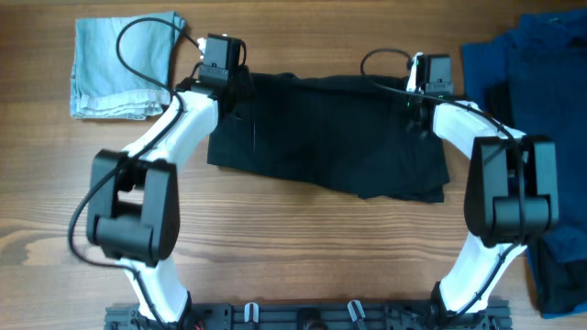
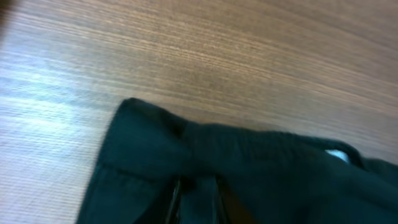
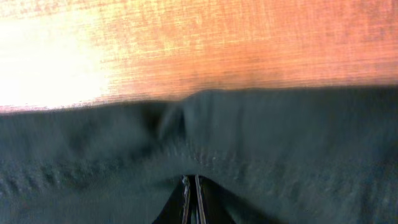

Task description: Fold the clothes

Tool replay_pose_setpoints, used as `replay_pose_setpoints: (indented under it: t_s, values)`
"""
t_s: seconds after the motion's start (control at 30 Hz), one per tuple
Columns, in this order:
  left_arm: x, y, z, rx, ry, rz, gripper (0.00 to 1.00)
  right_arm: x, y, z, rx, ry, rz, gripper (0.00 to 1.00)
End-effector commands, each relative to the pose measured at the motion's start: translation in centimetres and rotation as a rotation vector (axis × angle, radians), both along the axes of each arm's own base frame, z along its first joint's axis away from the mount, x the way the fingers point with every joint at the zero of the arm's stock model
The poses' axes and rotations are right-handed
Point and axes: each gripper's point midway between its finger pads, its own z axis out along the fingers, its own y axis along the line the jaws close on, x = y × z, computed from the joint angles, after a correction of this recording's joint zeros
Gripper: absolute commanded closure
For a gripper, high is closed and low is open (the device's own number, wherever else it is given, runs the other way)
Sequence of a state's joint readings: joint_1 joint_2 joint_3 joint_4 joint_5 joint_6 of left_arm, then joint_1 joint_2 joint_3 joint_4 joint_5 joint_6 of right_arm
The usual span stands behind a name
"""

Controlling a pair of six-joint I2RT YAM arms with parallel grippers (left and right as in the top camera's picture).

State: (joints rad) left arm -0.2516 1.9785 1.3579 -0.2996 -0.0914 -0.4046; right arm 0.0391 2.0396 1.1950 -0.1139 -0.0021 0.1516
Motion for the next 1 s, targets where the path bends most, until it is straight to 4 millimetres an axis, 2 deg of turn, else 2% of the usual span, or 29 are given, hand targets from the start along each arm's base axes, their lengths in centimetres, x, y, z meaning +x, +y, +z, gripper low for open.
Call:
replay_pose_setpoints:
  t_s: [0.0, 0.03, 0.1, 0.13, 0.27, 0.33, 0.37, 0.43, 0.53, 0.67, 0.73, 0.77, 0.87, 0.9, 0.93, 0.97]
  values:
    - [0.4, 0.1, -4.0, 0.02, 0.041, 0.003, 0.86, -0.2, -1.1, -3.3, -0.052, 0.038, -0.014, 0.95]
    - [0.5, 0.2, -4.7, 0.027, 0.044, 0.007, 0.89, 0.0, -1.0, -2.5, -0.048, 0.025, -0.011, 0.96]
    - [0.6, 0.4, -4.7, 0.033, 0.04, 0.011, 0.96, 0.3, -0.8, -0.3, -0.04, -0.006, -0.008, 0.96]
    - [0.9, 0.4, -3.8, 0.033, 0.019, 0.015, 0.96, 0.5, -0.8, 2.1, -0.039, -0.047, -0.008, 0.96]
    - [1.6, 0.1, -1.8, 0.017, -0.038, 0.015, 0.95, 1.0, -0.8, 9.7, -0.043, -0.193, -0.001, 0.96]
    - [1.7, 0.2, -1.9, 0.017, -0.04, 0.016, 0.94, 1.3, -1.1, 11.1, -0.065, -0.235, 0.0, 0.95]
    - [1.7, 0.2, -1.9, 0.017, -0.04, 0.016, 0.94, 1.4, -1.3, 11.2, -0.079, -0.24, -0.006, 0.95]
    - [1.7, 0.1, -1.8, 0.017, -0.041, 0.016, 0.93, 1.4, -1.9, 10.1, -0.113, -0.216, -0.014, 0.96]
    - [1.6, 0.2, -1.9, 0.017, -0.038, 0.016, 0.92, 1.4, -2.3, 6.7, -0.122, -0.153, -0.021, 0.95]
    - [1.7, 0.2, -1.9, 0.017, -0.039, 0.016, 0.91, 1.1, -3.9, 0.6, -0.147, -0.05, -0.054, 0.96]
    - [1.7, 0.2, -1.9, 0.017, -0.039, 0.016, 0.91, 1.1, -4.6, -1.4, -0.148, -0.031, -0.063, 0.96]
    - [1.7, 0.2, -1.9, 0.019, -0.04, 0.016, 0.91, 1.2, -4.7, -1.8, -0.157, -0.029, -0.048, 0.96]
    - [1.7, 0.2, -1.8, 0.019, -0.043, 0.018, 0.92, 2.1, -4.7, 0.0, -0.161, -0.075, -0.046, 0.96]
    - [1.7, 0.2, -1.8, 0.019, -0.044, 0.018, 0.92, 2.5, -4.4, 1.5, -0.15, -0.105, -0.038, 0.96]
    - [1.8, 0.2, -1.8, 0.018, -0.048, 0.017, 0.93, 3.1, -3.2, 4.3, -0.104, -0.16, -0.001, 0.96]
    - [1.9, 0.1, -1.7, 0.017, -0.05, 0.017, 0.93, 3.2, -2.3, 6.2, -0.068, -0.195, 0.031, 0.95]
